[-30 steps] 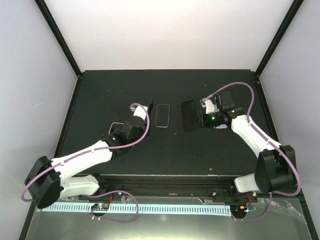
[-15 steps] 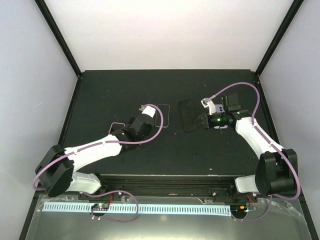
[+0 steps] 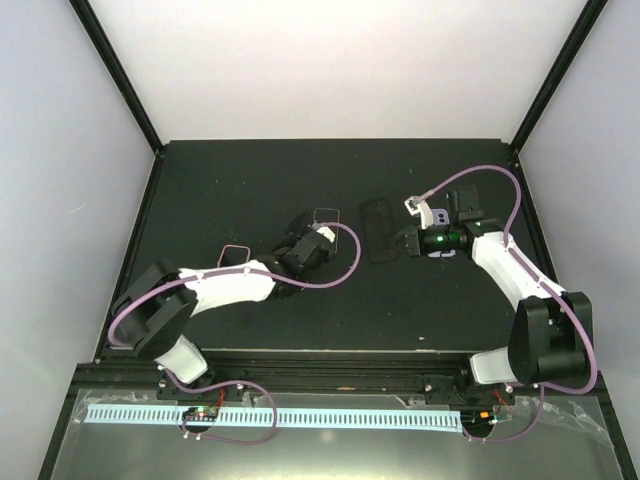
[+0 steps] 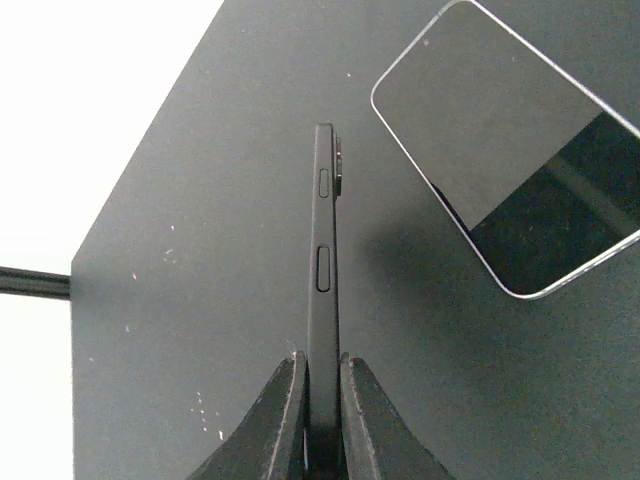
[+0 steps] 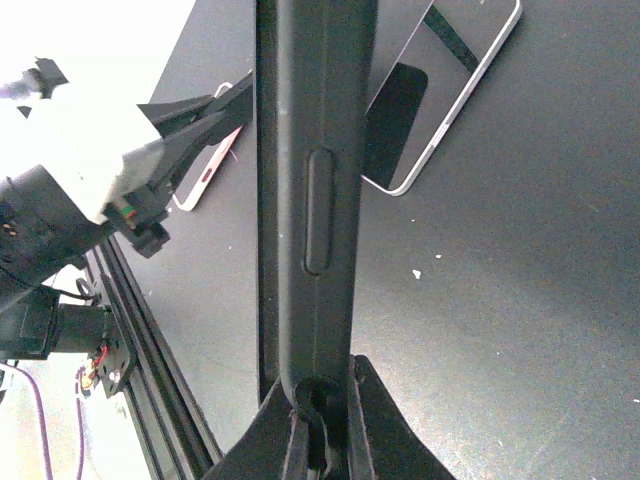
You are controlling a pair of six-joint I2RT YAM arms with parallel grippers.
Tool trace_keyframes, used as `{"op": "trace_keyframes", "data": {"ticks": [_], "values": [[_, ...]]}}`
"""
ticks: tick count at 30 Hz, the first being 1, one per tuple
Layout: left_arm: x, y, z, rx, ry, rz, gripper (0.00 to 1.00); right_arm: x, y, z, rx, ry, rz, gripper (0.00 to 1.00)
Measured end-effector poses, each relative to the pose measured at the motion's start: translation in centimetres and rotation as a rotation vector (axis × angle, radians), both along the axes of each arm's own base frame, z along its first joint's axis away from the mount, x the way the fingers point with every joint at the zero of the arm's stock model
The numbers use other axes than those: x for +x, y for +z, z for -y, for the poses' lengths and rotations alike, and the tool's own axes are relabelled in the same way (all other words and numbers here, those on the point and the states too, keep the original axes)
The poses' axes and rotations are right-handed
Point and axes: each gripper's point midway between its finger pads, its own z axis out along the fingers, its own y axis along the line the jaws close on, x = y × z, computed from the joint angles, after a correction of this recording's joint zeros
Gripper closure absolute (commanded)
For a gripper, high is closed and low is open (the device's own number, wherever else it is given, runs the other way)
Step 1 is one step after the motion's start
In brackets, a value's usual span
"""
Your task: Take the phone out of the phone case
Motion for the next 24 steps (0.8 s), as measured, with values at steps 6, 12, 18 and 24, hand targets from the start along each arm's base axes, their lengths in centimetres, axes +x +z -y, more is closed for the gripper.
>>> {"op": "trace_keyframes", "data": {"ticks": [6,12,18,24], "values": [[1.2,-2.8,0.5,0.186,-0.02,-0.022,0.98,0.3,-0.8,0.3,0.007,-0.007,-0.033,0.99],[2.9,-3.4,1.7,0.241,-0.005,-0.009,0.84,0.7,-1.3,1.0,0.032,-0.018,-0.063,0.99],[3.0,-5.0,1.9,0.276,-0.007,-0.045,0.78,1.0,-1.6,1.4,0.046,-0.027,-0.08,0.99],[2.9,-5.2,1.7,0.285,-0.006,-0.053,0.65,1.1,-1.8,1.6,0.066,-0.03,-0.101,0.99]]}}
